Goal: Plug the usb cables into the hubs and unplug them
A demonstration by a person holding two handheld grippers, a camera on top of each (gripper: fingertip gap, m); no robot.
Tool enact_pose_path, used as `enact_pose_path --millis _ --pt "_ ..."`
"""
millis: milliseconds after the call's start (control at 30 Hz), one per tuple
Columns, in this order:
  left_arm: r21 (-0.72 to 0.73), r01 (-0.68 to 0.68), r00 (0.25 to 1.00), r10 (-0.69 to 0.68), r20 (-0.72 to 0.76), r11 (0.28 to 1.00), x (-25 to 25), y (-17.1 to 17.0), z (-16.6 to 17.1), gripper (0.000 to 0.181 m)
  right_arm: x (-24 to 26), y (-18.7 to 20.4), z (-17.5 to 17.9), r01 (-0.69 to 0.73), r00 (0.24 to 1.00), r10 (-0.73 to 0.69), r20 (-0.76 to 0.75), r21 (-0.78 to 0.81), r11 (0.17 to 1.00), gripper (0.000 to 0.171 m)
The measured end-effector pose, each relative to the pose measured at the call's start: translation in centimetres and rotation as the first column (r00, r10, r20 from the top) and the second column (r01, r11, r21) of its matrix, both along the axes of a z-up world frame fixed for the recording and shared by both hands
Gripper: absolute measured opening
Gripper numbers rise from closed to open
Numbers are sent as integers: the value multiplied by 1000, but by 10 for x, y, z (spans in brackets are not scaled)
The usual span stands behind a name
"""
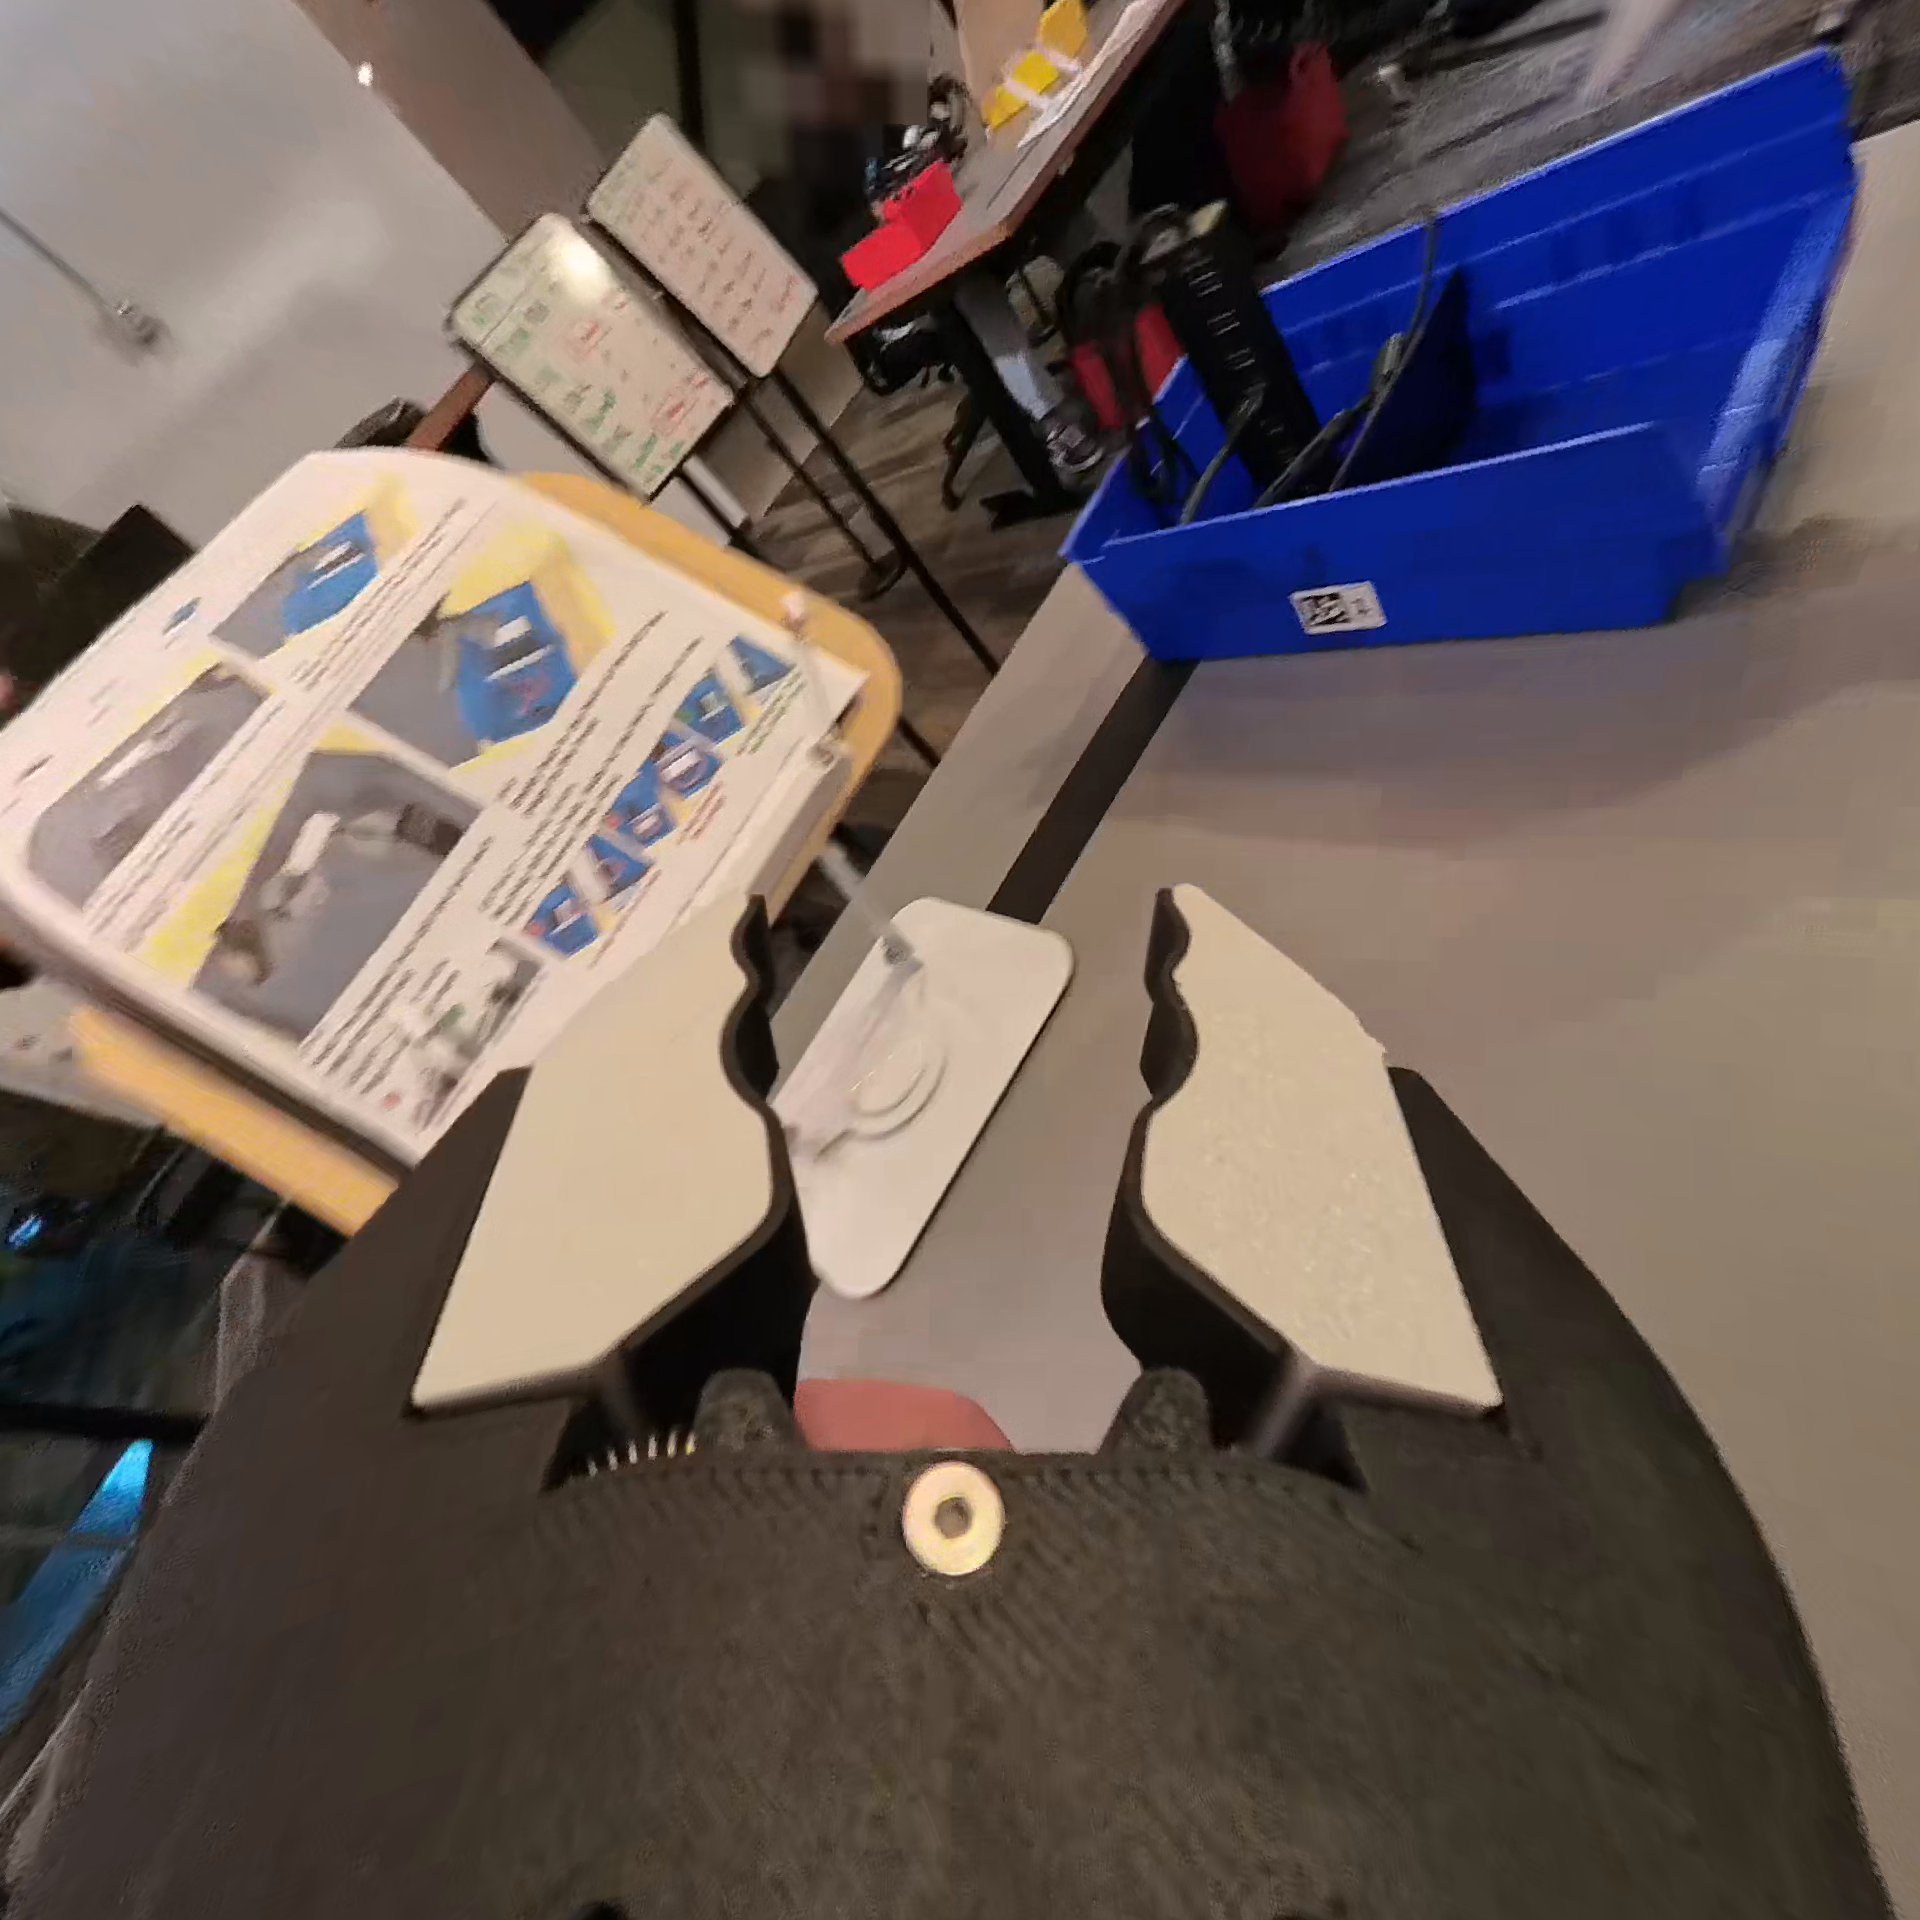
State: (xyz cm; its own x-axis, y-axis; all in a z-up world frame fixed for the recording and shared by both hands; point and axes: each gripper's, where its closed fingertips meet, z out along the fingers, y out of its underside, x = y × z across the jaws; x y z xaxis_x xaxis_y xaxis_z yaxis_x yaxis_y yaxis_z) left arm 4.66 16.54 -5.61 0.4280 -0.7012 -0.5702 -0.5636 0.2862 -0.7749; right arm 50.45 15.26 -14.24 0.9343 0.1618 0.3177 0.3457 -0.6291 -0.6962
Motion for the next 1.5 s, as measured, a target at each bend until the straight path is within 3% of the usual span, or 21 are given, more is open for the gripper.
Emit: enact_pose_path --millis 167,433,633,767,833,867,967,1067,1200,1267,1500 --pt "-90 -167 983 173 62 982 -104 19 7 78 28 -18 -37 48 998 -49 -45 -10 999 68" --pt "-289 -516 838 545 25 806 -299 51 -70 92 37 -19 -76 39 977 -48 -208 -47 998 76" --pt "-359 -633 734 680 4 686 -380 62 -119 105 20 -13 -94 -33 964 12 -267 -74 997 43" --pt "-476 -611 735 676 -46 632 -396 55 -156 103 13 -12 -104 -67 970 42 -241 -95 993 35" --pt "-550 -549 766 643 -27 630 -389 48 -167 84 12 -12 -107 -68 973 42 -226 -107 992 24" --pt "-597 -511 782 622 -26 618 -384 44 -173 65 10 -12 -107 -67 971 41 -237 -106 992 24" --pt "-619 -498 799 599 -54 608 -377 45 -190 43 5 -12 -107 -74 970 47 -238 -105 992 24" --pt "-655 -433 817 577 5 619 -365 49 -193 33 3 -12 -108 -71 973 43 -226 -116 991 25" --pt "-569 -502 807 590 -35 652 -366 58 -191 20 -3 -10 -110 -71 974 41 -221 -130 989 39" --pt "-571 -500 799 601 -14 651 -366 61 -190 17 0 -9 -109 -48 976 18 -216 -130 990 25" --pt "-575 -477 799 600 30 664 -363 63 -188 6 1 -10 -108 -14 976 -17 -217 -140 990 17"
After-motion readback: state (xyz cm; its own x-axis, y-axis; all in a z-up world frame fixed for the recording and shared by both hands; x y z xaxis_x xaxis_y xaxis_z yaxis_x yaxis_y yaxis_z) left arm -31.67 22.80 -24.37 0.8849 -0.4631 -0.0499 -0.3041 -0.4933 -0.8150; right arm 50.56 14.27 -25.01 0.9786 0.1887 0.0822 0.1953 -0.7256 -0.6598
